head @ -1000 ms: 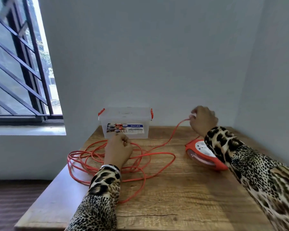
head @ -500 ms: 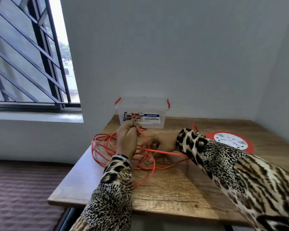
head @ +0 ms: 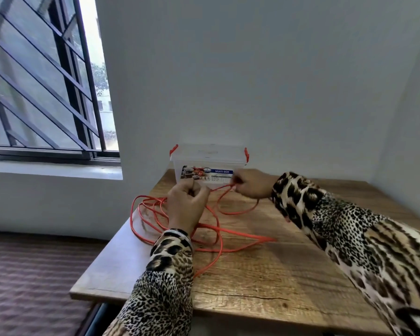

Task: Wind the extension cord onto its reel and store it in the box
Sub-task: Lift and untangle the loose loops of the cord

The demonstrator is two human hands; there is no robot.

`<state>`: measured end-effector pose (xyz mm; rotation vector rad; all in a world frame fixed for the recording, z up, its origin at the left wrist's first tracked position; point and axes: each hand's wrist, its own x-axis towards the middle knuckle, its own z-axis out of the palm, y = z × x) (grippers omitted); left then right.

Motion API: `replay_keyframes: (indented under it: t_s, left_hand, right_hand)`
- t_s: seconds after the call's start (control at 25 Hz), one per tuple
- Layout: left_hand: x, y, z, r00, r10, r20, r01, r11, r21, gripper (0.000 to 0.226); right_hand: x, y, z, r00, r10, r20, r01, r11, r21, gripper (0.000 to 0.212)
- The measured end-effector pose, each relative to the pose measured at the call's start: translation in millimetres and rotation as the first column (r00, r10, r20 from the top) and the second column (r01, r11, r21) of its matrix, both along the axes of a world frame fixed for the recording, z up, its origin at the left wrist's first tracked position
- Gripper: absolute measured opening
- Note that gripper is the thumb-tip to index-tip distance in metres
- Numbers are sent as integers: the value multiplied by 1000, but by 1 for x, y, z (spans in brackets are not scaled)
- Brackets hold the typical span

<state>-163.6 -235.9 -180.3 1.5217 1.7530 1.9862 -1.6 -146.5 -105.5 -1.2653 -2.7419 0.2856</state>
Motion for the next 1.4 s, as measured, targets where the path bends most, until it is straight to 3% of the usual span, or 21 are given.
replay_keyframes:
  t_s: [0.12,0.2,0.28,0.4,0.48,0.52,0.6,0.64,0.72,0.84,0.96,1.04,1.12,1.28,1.4]
  left_hand:
    - [8,-4,-1,964,58,-261,-89,990,-107,17]
    - [11,-4,-2,910,60,-411,-165,960,-225,16]
    - [15,-3,-5,867,21,-498,-244,888,-389,23]
    - [18,0,-7,875,17,-484,-314,780,-541,33]
    - [18,0,2,895,40,-444,-289,811,-510,37]
    - [18,1,11,914,69,-399,-245,879,-409,35]
    - [21,8,41,961,84,-263,-119,985,-122,23]
    - [22,12,60,977,31,-212,-46,997,-66,19]
    - [23,21,91,978,-172,-116,160,982,-104,11]
    - [20,29,114,904,-422,69,428,896,-123,14]
    - [26,33,111,853,-519,-48,457,789,-409,73]
    - [44,34,107,800,-596,-76,484,714,-505,92]
    - [65,39,100,757,-645,-104,488,664,-566,86]
    - [82,46,78,610,-777,-154,453,502,-737,26]
    - [84,41,75,653,-755,-63,485,481,-731,31]
  right_hand:
    - [5,5,49,994,-44,-95,36,996,-85,31]
    - [8,4,80,936,-96,-340,81,995,-58,37]
    - [12,2,107,758,-107,-644,109,993,-36,21]
    - [21,-10,146,340,-39,-940,17,999,-35,15]
    - [30,-18,163,98,-50,-994,-103,993,-60,18]
    - [34,-21,168,49,-64,-997,-162,984,-71,20]
    - [38,-24,168,40,-63,-997,-240,968,-71,23]
    - [39,-24,166,42,-61,-997,-253,965,-70,24]
    - [44,-24,160,32,-84,-996,-243,966,-89,24]
    - [56,-22,151,4,-137,-991,-231,964,-134,22]
    - [55,-24,147,-41,-192,-981,-313,935,-170,20]
    - [49,-30,152,-85,-192,-978,-386,911,-145,21]
    - [48,-33,161,-145,-170,-975,-408,908,-98,22]
    - [66,-28,169,-189,-179,-966,-284,951,-121,23]
    - [78,-20,156,-203,-281,-938,-232,944,-233,22]
